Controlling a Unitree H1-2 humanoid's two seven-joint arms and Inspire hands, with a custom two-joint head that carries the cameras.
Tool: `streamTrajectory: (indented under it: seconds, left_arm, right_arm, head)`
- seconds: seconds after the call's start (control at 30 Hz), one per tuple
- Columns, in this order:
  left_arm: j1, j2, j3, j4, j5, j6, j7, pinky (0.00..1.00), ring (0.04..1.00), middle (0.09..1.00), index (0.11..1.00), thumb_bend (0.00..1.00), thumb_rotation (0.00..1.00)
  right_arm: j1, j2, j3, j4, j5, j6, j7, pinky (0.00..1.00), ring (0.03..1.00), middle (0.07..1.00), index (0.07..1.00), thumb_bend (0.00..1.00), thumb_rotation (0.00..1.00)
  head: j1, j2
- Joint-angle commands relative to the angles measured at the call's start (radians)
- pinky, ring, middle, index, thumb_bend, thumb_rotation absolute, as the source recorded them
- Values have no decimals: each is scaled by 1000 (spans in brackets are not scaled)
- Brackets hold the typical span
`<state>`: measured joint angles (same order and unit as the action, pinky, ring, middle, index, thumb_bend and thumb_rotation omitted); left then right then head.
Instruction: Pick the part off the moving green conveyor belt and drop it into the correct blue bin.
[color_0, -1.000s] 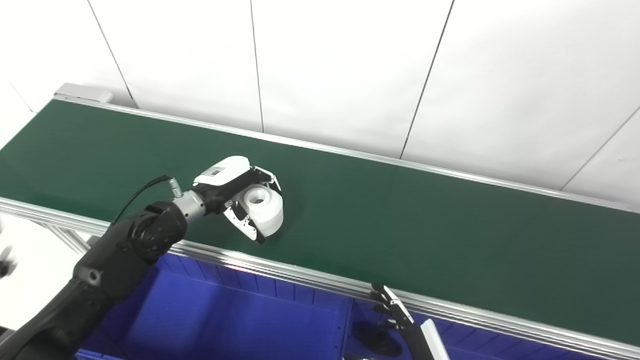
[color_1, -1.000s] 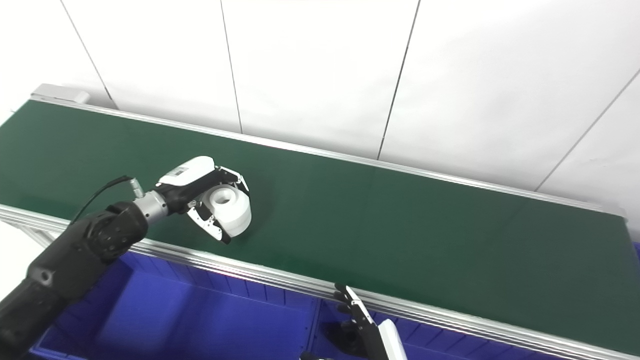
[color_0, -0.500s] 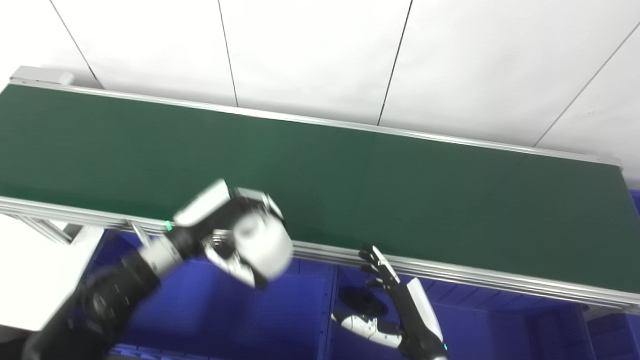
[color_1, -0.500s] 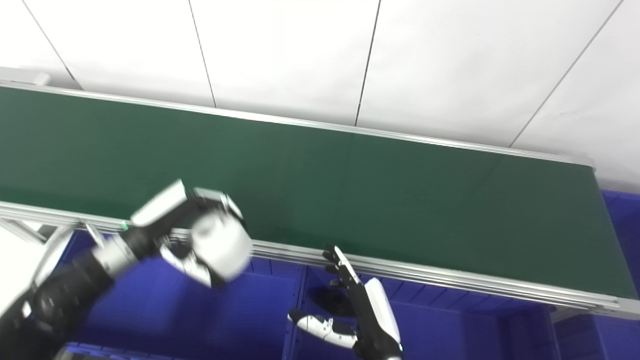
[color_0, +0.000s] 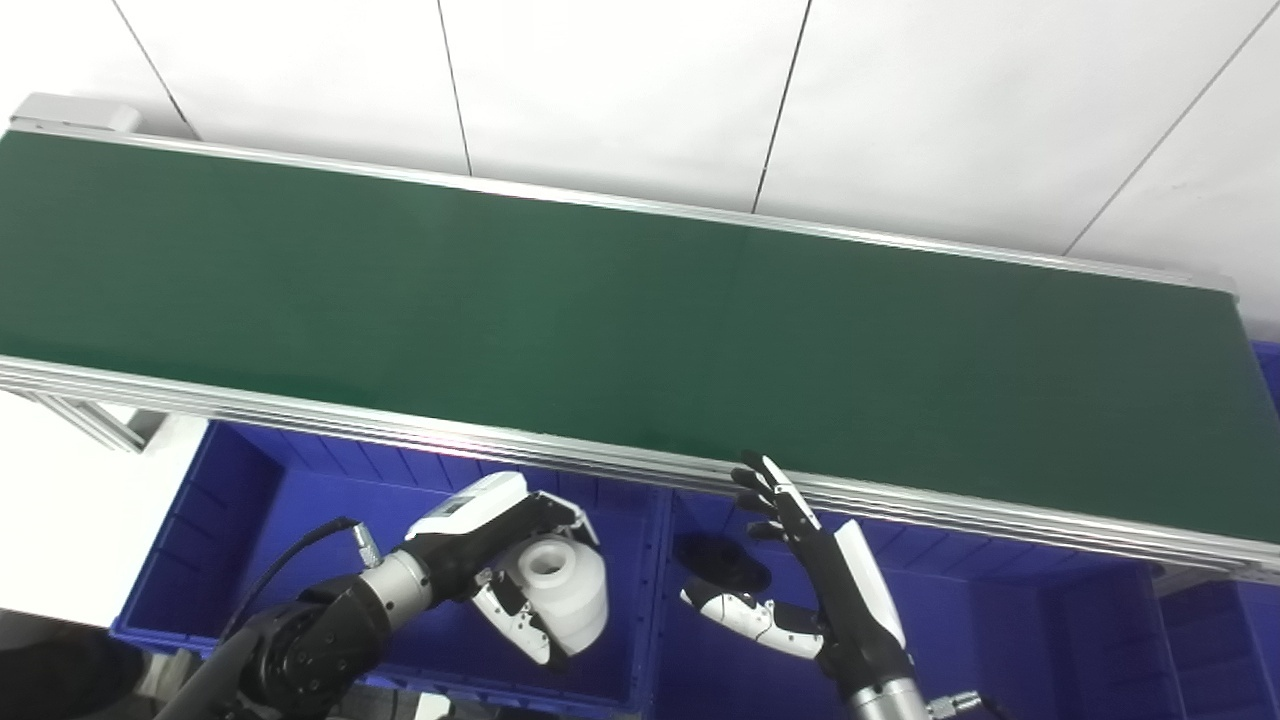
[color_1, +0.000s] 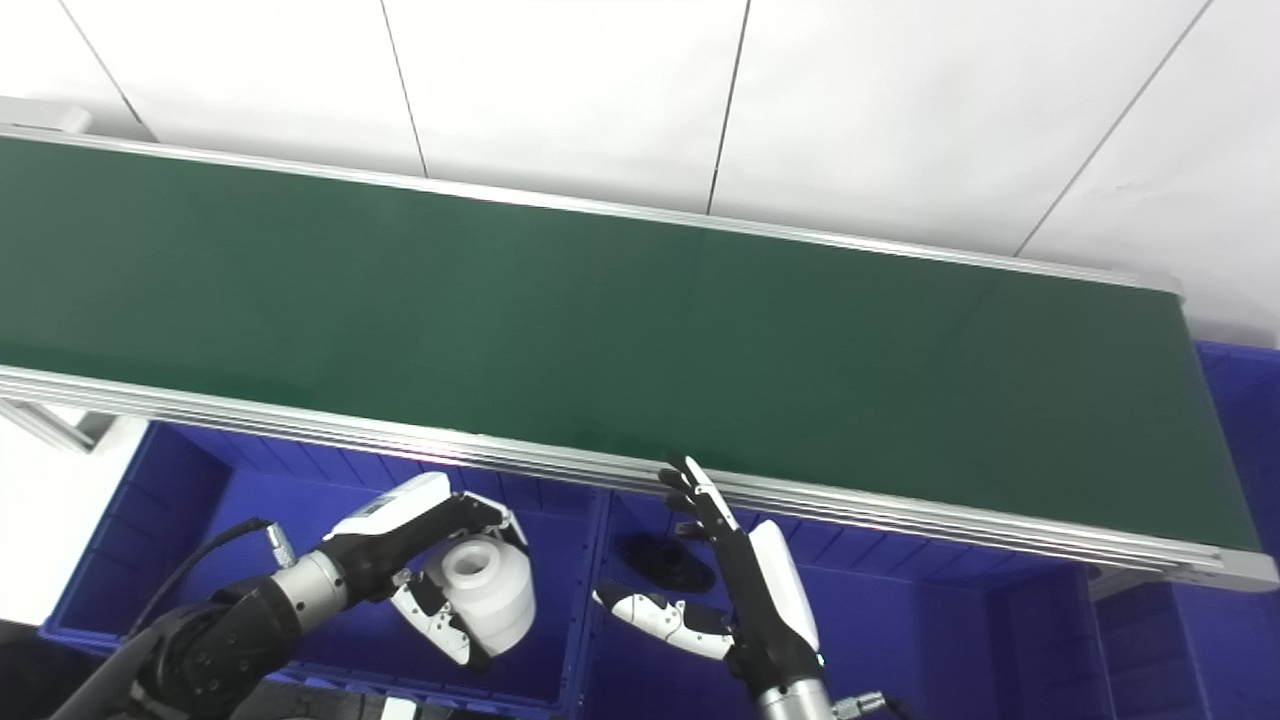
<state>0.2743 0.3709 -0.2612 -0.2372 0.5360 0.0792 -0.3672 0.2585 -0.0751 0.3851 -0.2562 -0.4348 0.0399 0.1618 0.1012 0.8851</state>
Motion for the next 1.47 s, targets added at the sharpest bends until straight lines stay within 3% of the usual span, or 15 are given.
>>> streamTrajectory:
  seconds: [0.0, 0.07, 0.1, 0.13, 0.27, 0.4, 0.53, 0.67, 0.8, 1.07, 1.43]
  left_arm:
    - [-16, 2, -6, -56, 35, 84, -28, 413, 387, 472, 547, 492, 0]
    - [-24, 1, -23, -76, 104, 191, -72, 472, 400, 491, 556, 492, 0]
    - [-29, 4, -36, -83, 148, 229, -85, 540, 572, 654, 697, 545, 0]
    - [-34, 8, -49, -88, 190, 264, -99, 599, 675, 741, 762, 570, 16]
    - [-33, 6, -62, -114, 261, 333, -122, 753, 899, 953, 947, 659, 251]
    - [1, -23, 5, -123, 127, 245, -39, 808, 962, 998, 982, 708, 356]
    - [28, -39, 62, -108, -91, 85, 5, 883, 992, 1000, 996, 726, 443]
    - [67, -63, 89, -104, -254, -54, 34, 915, 985, 991, 965, 732, 450]
    - [99, -91, 101, -118, -403, -110, 29, 874, 955, 986, 956, 743, 431]
    - [106, -98, 127, -57, -470, -217, 44, 858, 940, 985, 959, 773, 432]
    - [109, -87, 134, -55, -485, -237, 39, 872, 942, 985, 966, 763, 395]
  right_arm:
    - [4, 10, -1, -45, 15, 19, 5, 748, 844, 887, 944, 667, 427]
    - [7, 8, 1, -53, 14, 28, 9, 753, 847, 889, 945, 666, 431]
    - [8, 7, 2, -58, 15, 37, 12, 755, 848, 890, 946, 667, 439]
    - [9, 7, 2, -62, 15, 43, 14, 758, 850, 892, 947, 667, 438]
    - [15, 5, 3, -81, 13, 64, 24, 764, 853, 895, 949, 662, 427]
    - [18, 0, 2, -101, 12, 98, 38, 775, 861, 906, 953, 663, 420]
    - [23, -12, 6, -135, 0, 155, 60, 777, 871, 926, 956, 673, 437]
    - [33, -25, 8, -165, -9, 179, 72, 771, 874, 941, 962, 673, 441]
    - [52, -30, -1, -186, -3, 192, 70, 780, 882, 946, 961, 683, 427]
    - [74, -23, 0, -164, -2, 169, 50, 793, 884, 939, 962, 673, 429]
    - [82, -18, 13, -154, -19, 171, 35, 794, 880, 931, 960, 674, 441]
  head:
    - [-2, 1]
    - [-5, 3]
    - [-6, 4]
    - [-7, 4]
    - [-13, 8]
    - [-23, 11]
    - [-45, 15]
    - [-71, 18]
    - [-100, 16]
    - [-139, 9]
    - [-157, 15]
